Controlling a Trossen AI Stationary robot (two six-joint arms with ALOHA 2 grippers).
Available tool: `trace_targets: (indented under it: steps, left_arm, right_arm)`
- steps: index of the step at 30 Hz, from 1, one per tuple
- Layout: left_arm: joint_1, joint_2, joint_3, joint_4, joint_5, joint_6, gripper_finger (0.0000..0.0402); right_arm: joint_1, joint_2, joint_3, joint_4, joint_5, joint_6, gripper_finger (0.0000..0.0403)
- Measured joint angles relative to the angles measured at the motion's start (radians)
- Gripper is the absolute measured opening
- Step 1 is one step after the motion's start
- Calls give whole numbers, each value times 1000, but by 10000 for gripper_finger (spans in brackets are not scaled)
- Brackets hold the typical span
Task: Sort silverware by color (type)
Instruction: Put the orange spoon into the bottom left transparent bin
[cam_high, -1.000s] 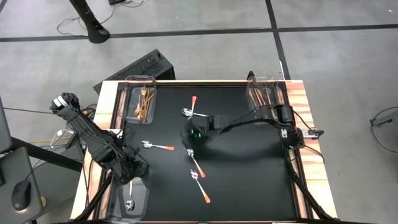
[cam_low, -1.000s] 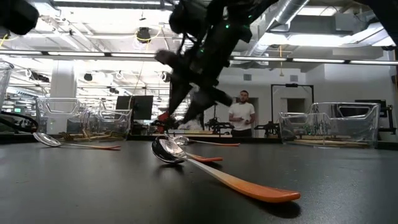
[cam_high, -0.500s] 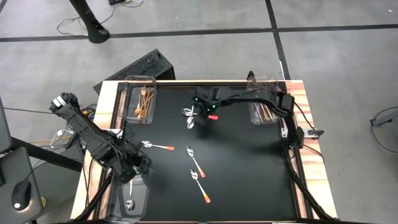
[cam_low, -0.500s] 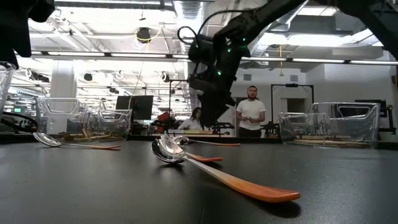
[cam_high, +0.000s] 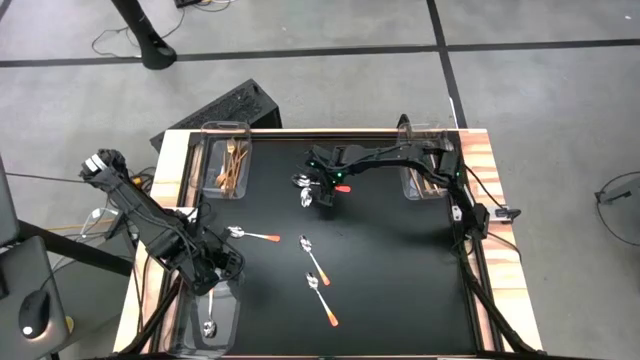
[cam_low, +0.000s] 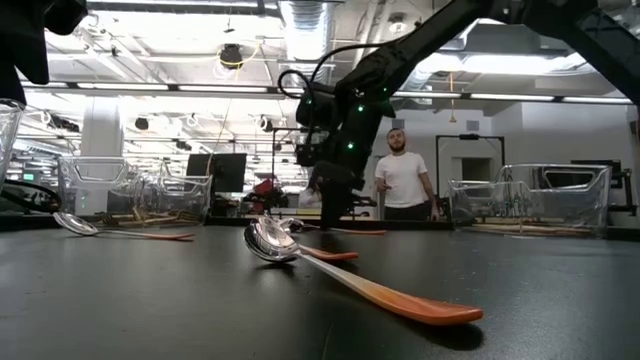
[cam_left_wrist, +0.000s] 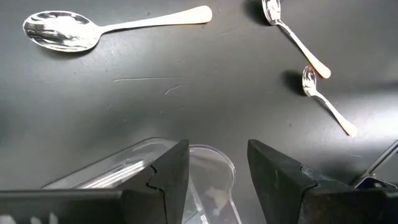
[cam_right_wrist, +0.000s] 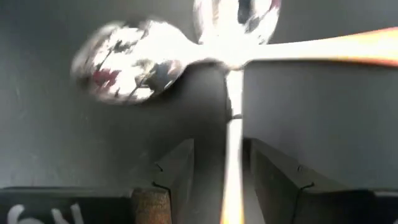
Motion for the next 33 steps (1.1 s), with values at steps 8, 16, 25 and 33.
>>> trace_targets:
  steps: [8,16,25,33]
  left_arm:
    - [0,0,0,-5,-2,-5,150]
    - [0,0,0,-8,-3,-24,150]
    - [0,0,0,6,-24,-34,150]
    - [0,0,0,7,-52,-35,150]
  right_arm:
    - [0,17,30,-25,20,-12,113]
    - [-8,12,35,-62,-7,-18,13]
    - [-11,6,83,-146,-11,129,19]
    - [-8,2,104,-192,-83,146,48]
